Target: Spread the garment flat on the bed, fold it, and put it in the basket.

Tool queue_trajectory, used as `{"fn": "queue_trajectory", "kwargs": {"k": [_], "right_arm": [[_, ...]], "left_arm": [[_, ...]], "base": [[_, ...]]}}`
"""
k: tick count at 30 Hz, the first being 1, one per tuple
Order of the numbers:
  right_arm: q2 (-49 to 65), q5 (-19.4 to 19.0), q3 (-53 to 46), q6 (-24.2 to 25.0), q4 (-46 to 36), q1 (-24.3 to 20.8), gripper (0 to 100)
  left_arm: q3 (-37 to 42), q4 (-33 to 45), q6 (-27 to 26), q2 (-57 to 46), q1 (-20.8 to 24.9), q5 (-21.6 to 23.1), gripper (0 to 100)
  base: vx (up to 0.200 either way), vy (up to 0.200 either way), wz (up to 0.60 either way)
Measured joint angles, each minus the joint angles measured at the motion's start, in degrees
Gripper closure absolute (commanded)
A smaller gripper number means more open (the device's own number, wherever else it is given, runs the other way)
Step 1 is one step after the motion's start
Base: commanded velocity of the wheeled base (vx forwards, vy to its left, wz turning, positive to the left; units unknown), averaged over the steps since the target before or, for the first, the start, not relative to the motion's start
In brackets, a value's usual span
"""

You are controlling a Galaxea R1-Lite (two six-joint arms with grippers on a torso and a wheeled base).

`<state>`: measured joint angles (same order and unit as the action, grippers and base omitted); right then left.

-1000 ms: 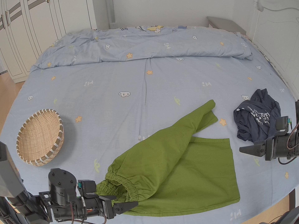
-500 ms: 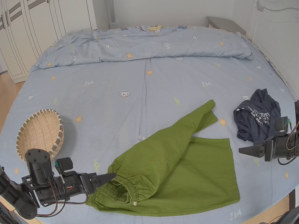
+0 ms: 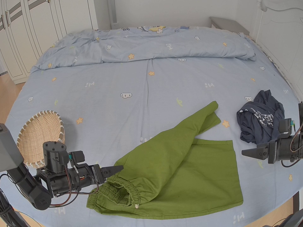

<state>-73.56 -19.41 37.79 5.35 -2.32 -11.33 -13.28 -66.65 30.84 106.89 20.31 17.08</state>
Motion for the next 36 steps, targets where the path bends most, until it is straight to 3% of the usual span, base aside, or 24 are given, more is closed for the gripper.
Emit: {"fn": "queue_trajectory", "kwargs": {"k": [16,36], "right_arm": [[-0.3,0.1,-0.6,0.0,0.2,0.0,0],[-0.4,0.2,-0.6,0.0,0.2,-0.5,0]], "left_arm": [[0.5,-0.1,0.2,3.3,1.9,0.2,0],[2.6,2.4,0.6,-1.2,5.0,0.1,0]], "base": [[0.0,0.0,0.0],[0.0,0.0,0.0]]}}
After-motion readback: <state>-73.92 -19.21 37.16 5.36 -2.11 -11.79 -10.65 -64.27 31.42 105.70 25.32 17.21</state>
